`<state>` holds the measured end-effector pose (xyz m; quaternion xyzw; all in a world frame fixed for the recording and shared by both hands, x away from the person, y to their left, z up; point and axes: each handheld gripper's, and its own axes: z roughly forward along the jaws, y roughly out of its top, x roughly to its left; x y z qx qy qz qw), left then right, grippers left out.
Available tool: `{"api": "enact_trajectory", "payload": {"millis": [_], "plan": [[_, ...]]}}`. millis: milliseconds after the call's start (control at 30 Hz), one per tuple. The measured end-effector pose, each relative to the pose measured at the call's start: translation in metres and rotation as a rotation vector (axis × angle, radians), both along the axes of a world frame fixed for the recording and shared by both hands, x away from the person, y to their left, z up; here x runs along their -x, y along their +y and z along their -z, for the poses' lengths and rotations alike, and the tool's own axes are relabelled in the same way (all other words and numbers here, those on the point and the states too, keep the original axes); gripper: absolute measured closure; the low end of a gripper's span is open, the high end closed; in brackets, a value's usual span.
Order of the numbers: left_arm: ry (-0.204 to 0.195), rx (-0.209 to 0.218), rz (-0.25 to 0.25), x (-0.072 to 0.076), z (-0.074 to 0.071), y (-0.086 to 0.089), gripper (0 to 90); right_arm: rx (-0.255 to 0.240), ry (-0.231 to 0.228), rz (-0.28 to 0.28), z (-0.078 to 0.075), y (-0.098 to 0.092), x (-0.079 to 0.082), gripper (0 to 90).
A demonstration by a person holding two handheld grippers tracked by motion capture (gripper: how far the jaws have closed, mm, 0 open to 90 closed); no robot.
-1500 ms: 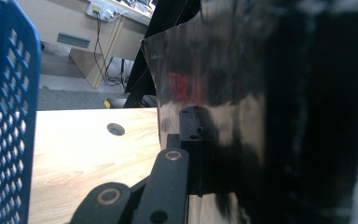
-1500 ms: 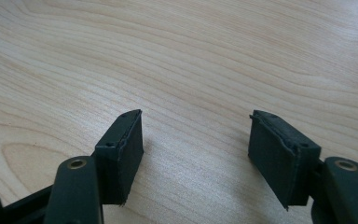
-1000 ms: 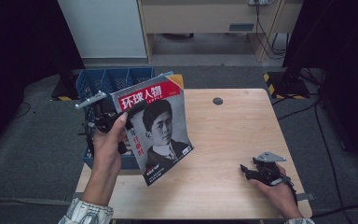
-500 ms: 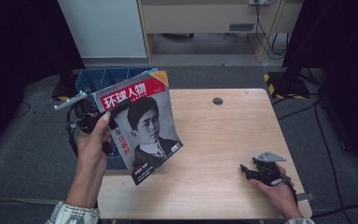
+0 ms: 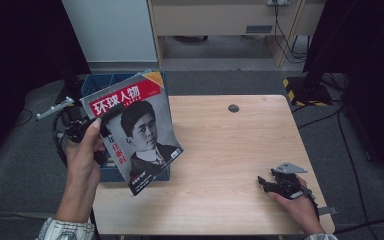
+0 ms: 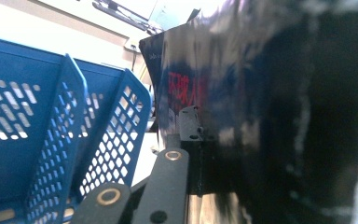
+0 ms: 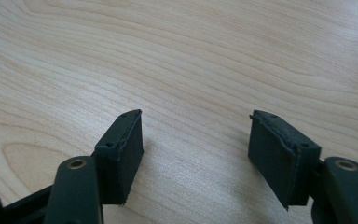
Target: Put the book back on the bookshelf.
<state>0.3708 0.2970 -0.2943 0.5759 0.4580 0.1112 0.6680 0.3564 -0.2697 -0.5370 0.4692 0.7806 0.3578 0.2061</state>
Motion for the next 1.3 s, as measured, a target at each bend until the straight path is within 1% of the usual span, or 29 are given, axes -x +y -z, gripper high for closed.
{"api": "enact_trajectory", "payload": {"millis": [167, 233, 400, 433, 733, 800, 833, 933, 1167, 1300], "plan": [[0.002, 0.007, -0.019, 0.002, 0.001, 0.012, 86.7, 0.000, 0.000, 0.000, 0.000, 0.000, 0.000, 35.3], [0.002, 0.008, -0.023, 0.002, 0.001, 0.014, 86.7, 0.000, 0.000, 0.000, 0.000, 0.000, 0.000, 35.3], [0.006, 0.024, -0.042, 0.004, 0.001, 0.025, 86.7, 0.000, -0.001, 0.001, 0.000, 0.000, 0.000, 35.3], [0.006, 0.021, -0.047, 0.005, 0.001, 0.028, 86.7, 0.000, 0.000, 0.000, 0.000, 0.000, 0.000, 35.3], [0.007, 0.023, -0.068, 0.006, 0.003, 0.037, 86.6, 0.000, -0.002, 0.002, 0.000, 0.000, 0.000, 35.2], [0.006, 0.026, -0.072, 0.007, 0.002, 0.039, 86.7, 0.000, -0.002, 0.002, 0.000, 0.000, 0.000, 35.3], [0.002, 0.037, -0.076, 0.007, 0.000, 0.041, 86.6, 0.002, -0.003, 0.000, 0.000, 0.000, 0.000, 35.3], [0.001, 0.034, -0.079, 0.008, -0.001, 0.044, 86.7, 0.000, -0.001, 0.002, 0.000, 0.000, 0.000, 35.3], [-0.004, 0.041, -0.110, 0.006, -0.005, 0.056, 86.6, 0.003, -0.003, -0.005, 0.000, -0.001, -0.001, 35.1], [-0.008, 0.035, -0.119, 0.007, -0.007, 0.060, 86.6, 0.003, -0.003, -0.004, 0.000, -0.001, -0.001, 35.1]]}}
